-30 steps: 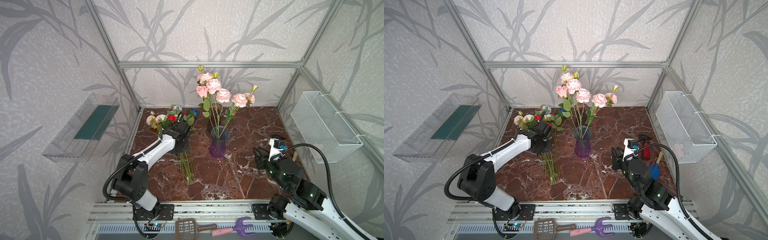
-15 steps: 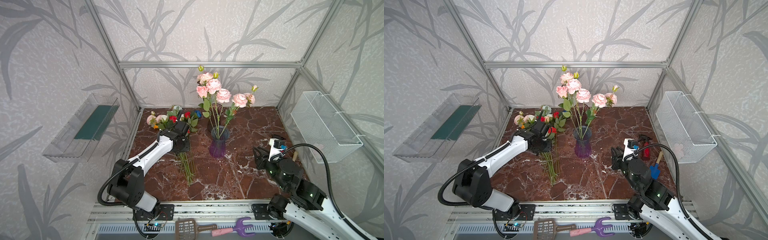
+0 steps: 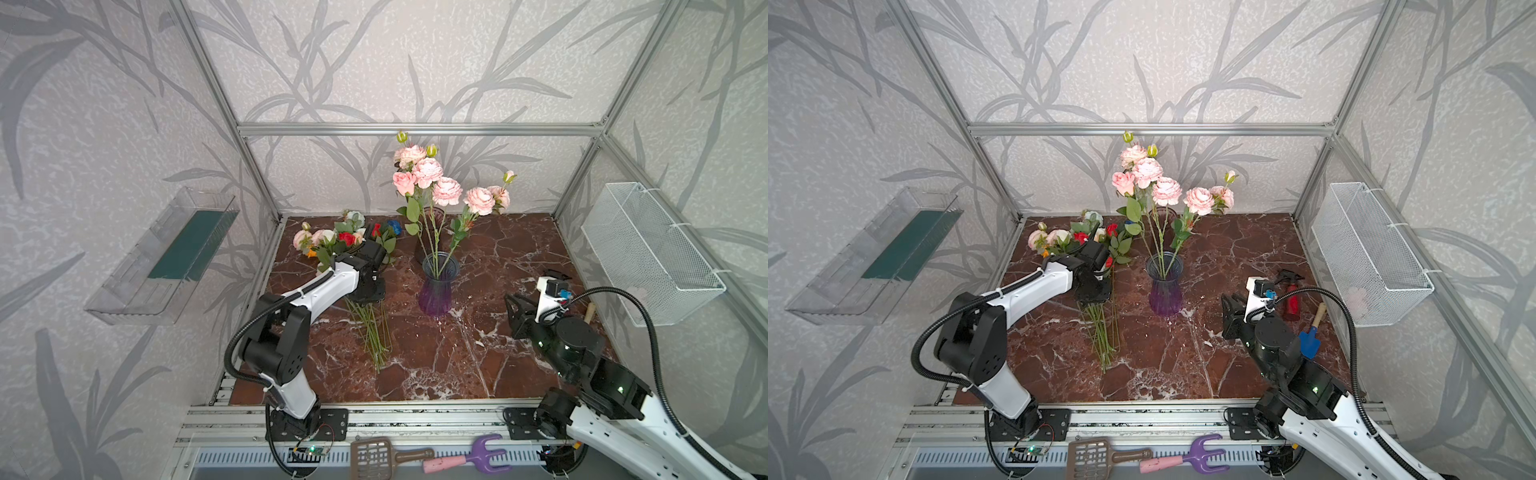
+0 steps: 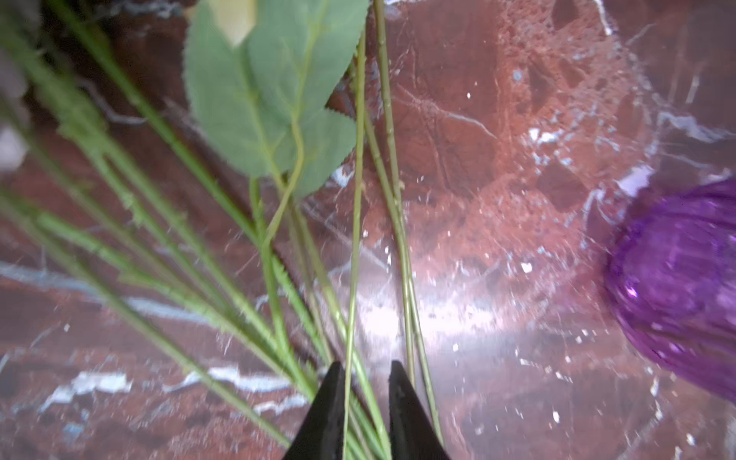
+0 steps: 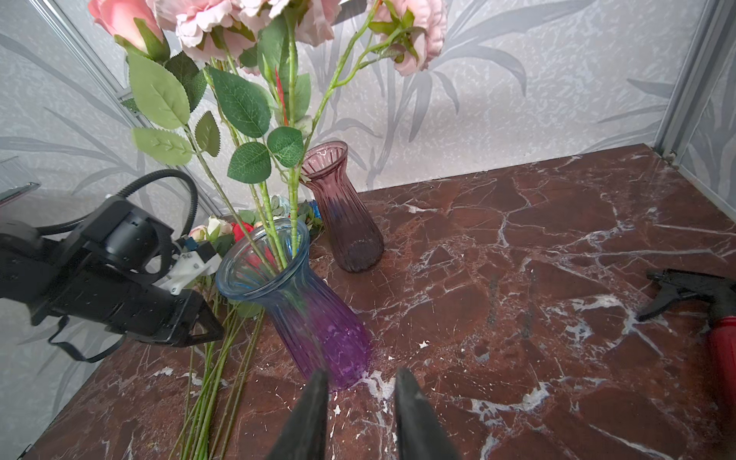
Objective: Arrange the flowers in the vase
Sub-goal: 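Close the left gripper on a blue rose stem in the bunch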
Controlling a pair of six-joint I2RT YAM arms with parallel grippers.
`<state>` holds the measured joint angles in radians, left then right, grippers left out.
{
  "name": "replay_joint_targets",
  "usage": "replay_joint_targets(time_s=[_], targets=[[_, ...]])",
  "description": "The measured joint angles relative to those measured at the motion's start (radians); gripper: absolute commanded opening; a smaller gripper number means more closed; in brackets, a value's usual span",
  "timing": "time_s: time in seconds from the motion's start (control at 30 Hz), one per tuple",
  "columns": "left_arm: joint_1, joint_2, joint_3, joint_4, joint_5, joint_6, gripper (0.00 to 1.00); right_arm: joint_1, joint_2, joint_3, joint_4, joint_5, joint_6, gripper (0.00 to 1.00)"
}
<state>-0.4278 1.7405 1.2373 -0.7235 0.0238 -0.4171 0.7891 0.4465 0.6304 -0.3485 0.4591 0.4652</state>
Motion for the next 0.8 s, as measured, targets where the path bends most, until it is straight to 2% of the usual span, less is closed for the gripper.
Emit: replay_joint_targets(time_s=[0.13, 0.3, 0.53, 0.67, 0.8], targets=[[0.0, 0.096, 0.069, -0.002, -0.032, 0.023, 0.23, 0.0, 0.0, 0.0, 0.0, 0.0, 0.0, 0.31], [0.0, 0.149, 0.084, -0.005, -0.081, 0.039, 0.22, 0.0, -0.001, 0.0, 0.0, 0.004, -0.001, 0.31], [-0.001, 0.181, 0.084, -0.001, -0.081, 0.055, 0.06, 0.0, 0.002, 0.0, 0.003, 0.003, -0.001, 0.31], [-0.005, 0.177, 0.084, 0.0, -0.076, 0.058, 0.01, 0.0, 0.004, 0.0, 0.005, 0.003, -0.001, 0.31], [-0.005, 0.126, 0.084, -0.005, -0.063, 0.055, 0.0, 0.0, 0.003, 0.0, 0.006, 0.003, 0.0, 0.31]])
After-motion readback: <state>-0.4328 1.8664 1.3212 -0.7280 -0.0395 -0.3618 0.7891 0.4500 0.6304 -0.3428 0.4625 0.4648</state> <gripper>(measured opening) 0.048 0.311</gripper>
